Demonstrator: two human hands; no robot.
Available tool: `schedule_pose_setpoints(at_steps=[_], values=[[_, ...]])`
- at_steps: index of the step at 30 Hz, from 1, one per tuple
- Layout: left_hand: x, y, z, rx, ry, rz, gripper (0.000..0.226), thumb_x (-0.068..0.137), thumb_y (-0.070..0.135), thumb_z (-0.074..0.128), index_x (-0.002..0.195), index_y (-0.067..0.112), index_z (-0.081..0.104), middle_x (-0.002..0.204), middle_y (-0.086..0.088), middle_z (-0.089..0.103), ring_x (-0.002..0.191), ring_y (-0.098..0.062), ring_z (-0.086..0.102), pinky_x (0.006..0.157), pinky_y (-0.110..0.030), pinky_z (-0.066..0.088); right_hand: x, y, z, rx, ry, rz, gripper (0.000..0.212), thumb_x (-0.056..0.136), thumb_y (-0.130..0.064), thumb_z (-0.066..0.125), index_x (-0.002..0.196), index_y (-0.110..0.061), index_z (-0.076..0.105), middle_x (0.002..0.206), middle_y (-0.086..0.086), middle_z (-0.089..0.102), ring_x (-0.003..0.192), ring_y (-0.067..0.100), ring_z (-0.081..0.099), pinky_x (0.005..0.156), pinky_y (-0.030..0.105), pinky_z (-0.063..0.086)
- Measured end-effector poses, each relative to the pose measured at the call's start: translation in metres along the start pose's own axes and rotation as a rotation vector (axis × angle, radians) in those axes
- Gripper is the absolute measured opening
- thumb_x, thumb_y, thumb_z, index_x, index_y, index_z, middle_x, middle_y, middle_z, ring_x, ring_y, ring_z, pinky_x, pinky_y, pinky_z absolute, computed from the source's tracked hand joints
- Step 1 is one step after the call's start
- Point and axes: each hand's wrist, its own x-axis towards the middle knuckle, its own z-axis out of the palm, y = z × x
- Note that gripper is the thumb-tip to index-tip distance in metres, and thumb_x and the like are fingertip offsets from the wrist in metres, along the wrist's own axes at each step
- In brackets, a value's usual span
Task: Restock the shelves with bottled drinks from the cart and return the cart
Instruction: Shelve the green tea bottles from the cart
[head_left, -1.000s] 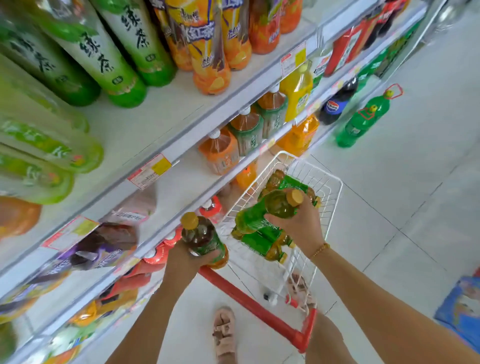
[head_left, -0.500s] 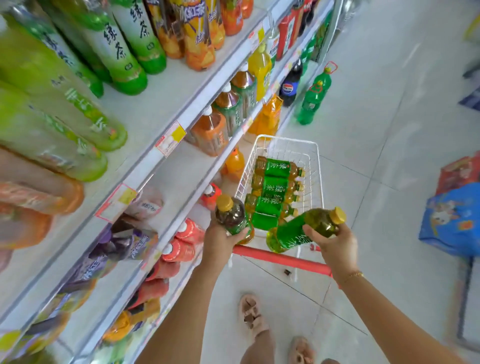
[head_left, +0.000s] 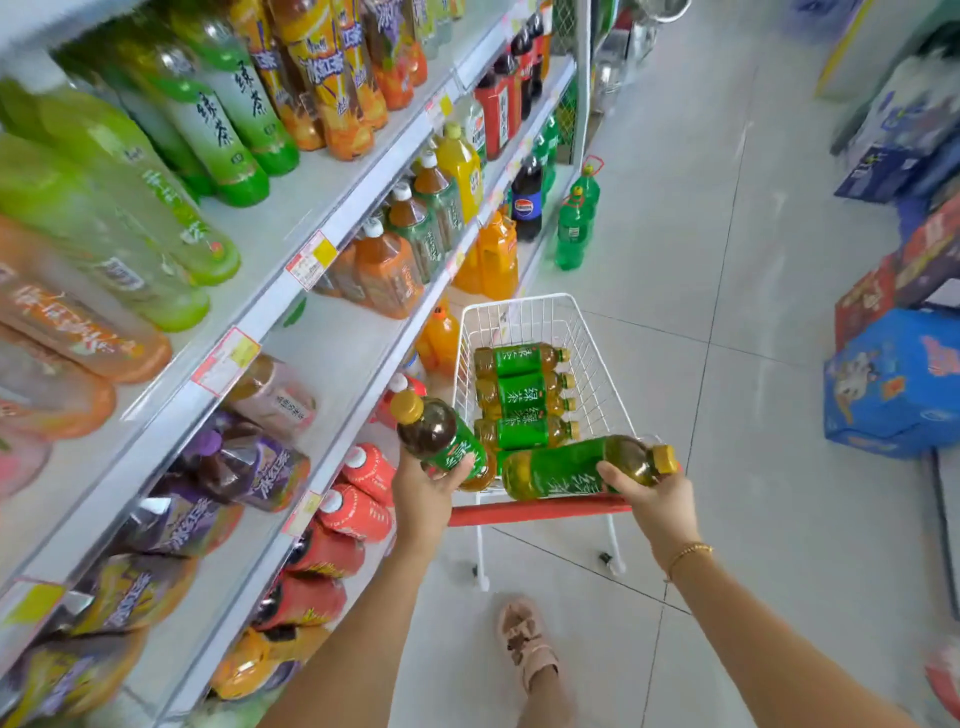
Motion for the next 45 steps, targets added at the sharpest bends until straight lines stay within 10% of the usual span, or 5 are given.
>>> schedule_pose_setpoints(at_steps=[7,15,23,33,45], values=[[-0.052,-0.045,0.029,0.022,0.141,0.104,0.04,0.076,0.012,0.076,0.109,0.004,0.055,0.102,0.005,0.064,0.094,0.009,0.057,0.083,-0.003,0.04,0.03,0.008,-0.03,-0.104,-0.137,0.003,0.018,0.074,-0.026,0.078,0.074,-0.017,0.063,0.064,0.002,0.063,0.058,0.014,0.055,0.052,0.012,0.044],[-0.078,-0.064,0.043,0.024,0.149,0.126,0.056,0.074,0.024,0.077,0.121,0.007,0.053,0.113,-0.004,0.064,0.105,-0.013,0.059,0.09,-0.011,0.041,0.031,0.028,-0.081,-0.107,0.019,-0.079,0.019,0.071,-0.032,0.08,0.076,-0.022,0.066,0.081,0.011,0.07,0.075,0.027,0.065,0.076,0.04,0.053],[-0.083,-0.053,0.039,-0.008,0.187,0.101,0.058,0.066,0.017,0.084,0.115,0.01,0.054,0.103,0.006,0.062,0.091,0.007,0.053,0.076,0.006,0.032,0.016,0.055,-0.087,0.157,0.06,0.092,0.029,0.072,-0.025,0.077,0.095,-0.011,0.066,0.083,0.001,0.067,0.074,0.013,0.064,0.068,0.022,0.051],[-0.102,-0.083,-0.037,0.109,0.112,-0.018,0.054,0.057,0.036,0.088,0.101,0.013,0.065,0.098,-0.001,0.072,0.094,-0.016,0.065,0.089,-0.033,0.05,-0.09,0.081,-0.05,0.246,0.202,0.139,0.018,0.07,-0.024,0.081,0.078,-0.017,0.067,0.068,-0.005,0.068,0.062,0.002,0.063,0.059,0.013,0.049],[-0.21,-0.123,-0.173,0.125,0.037,-0.061,0.054,0.061,0.022,0.088,0.107,0.009,0.061,0.1,-0.002,0.067,0.096,-0.018,0.061,0.087,-0.026,0.042,-0.303,0.123,0.004,0.202,0.309,0.21,0.034,0.063,-0.028,0.085,0.087,-0.014,0.066,0.071,-0.003,0.062,0.069,0.014,0.057,0.063,0.024,0.046]])
